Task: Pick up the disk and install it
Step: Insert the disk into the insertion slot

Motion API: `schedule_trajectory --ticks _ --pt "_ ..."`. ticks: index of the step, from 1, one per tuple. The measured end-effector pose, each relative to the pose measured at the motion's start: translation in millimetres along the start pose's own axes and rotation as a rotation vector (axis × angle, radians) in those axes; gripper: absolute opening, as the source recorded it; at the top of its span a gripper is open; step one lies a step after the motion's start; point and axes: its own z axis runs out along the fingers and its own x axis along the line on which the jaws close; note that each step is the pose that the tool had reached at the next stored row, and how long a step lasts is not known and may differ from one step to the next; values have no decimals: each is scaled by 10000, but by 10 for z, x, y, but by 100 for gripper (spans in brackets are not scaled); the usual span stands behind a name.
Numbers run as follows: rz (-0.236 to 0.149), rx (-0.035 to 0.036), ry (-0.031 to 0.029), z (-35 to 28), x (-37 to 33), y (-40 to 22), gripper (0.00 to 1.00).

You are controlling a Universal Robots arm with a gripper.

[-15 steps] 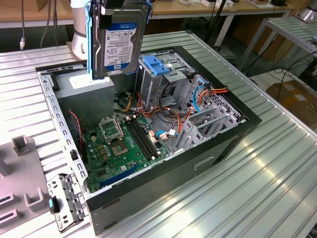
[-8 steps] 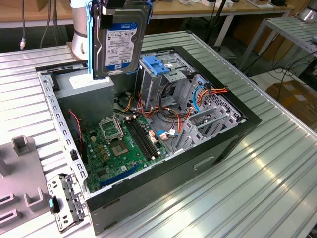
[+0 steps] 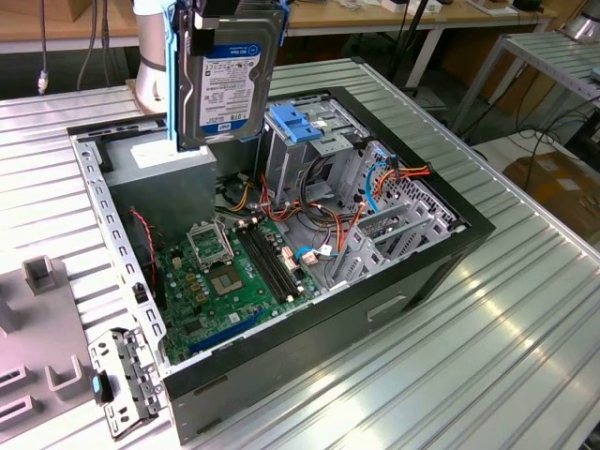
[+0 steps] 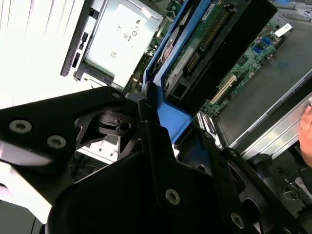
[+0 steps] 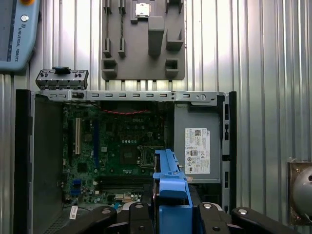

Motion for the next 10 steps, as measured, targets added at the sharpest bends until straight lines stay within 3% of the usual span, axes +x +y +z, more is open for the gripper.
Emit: schedule_trajectory --ticks 10 --pt "1 0 0 -2 126 -1 37"
